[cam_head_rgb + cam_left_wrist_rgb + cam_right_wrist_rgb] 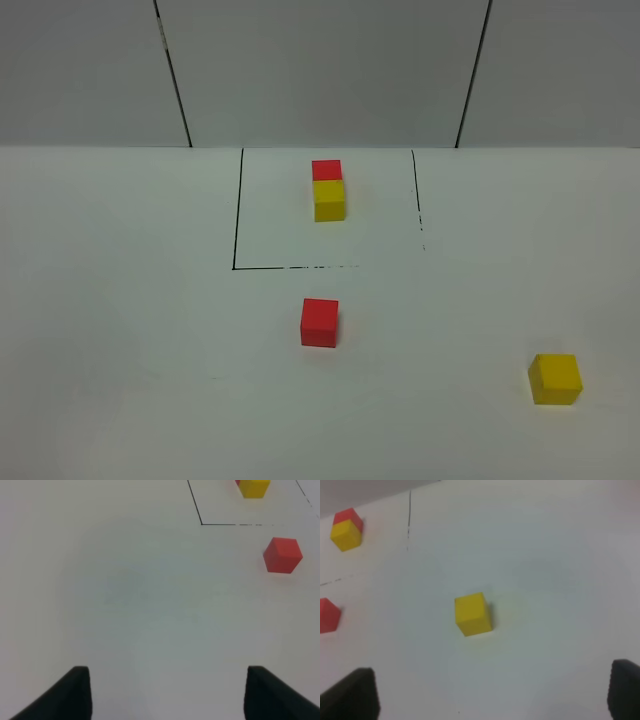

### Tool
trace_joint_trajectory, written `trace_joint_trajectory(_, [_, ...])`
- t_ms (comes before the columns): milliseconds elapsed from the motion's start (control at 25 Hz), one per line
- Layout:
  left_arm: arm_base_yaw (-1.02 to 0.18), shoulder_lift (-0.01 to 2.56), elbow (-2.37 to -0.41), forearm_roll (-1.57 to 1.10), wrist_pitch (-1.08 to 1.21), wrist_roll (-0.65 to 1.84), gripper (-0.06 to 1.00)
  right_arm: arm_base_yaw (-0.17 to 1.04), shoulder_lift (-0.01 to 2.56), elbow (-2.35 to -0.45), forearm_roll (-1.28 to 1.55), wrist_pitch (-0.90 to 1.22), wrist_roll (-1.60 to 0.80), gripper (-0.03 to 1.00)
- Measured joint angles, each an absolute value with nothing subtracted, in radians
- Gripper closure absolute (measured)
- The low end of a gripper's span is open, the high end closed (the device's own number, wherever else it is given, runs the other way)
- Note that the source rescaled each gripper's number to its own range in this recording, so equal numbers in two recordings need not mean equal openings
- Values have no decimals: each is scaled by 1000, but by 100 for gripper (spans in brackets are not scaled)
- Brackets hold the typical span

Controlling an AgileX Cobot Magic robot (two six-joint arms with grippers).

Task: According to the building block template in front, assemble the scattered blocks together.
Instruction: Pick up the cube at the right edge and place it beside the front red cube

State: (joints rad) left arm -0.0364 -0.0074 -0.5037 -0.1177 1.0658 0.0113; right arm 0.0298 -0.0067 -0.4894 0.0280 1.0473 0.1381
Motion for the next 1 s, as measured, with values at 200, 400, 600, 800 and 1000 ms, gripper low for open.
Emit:
trace_joint_trajectory(200, [-36, -7, -504, -118, 1066, 11, 56, 30, 48, -506, 8, 1082, 138, 0])
trace_joint_trajectory(400, [-36, -7, -504, -118, 1066, 11, 56, 30, 335, -576, 11, 1091, 138, -3])
trace_joint_trajectory(600, [-36, -7, -504, -118, 1066, 11, 56, 30, 711, -667, 46, 1055, 129, -3])
trace_joint_trajectory(800, [-36, -7, -504, -118, 1066, 11, 56, 50, 1095, -764, 118, 981, 46, -3])
trace_joint_trajectory(1000, [-36, -7, -504, -118, 1066, 11, 56, 189, 1370, -878, 94, 911, 40, -3])
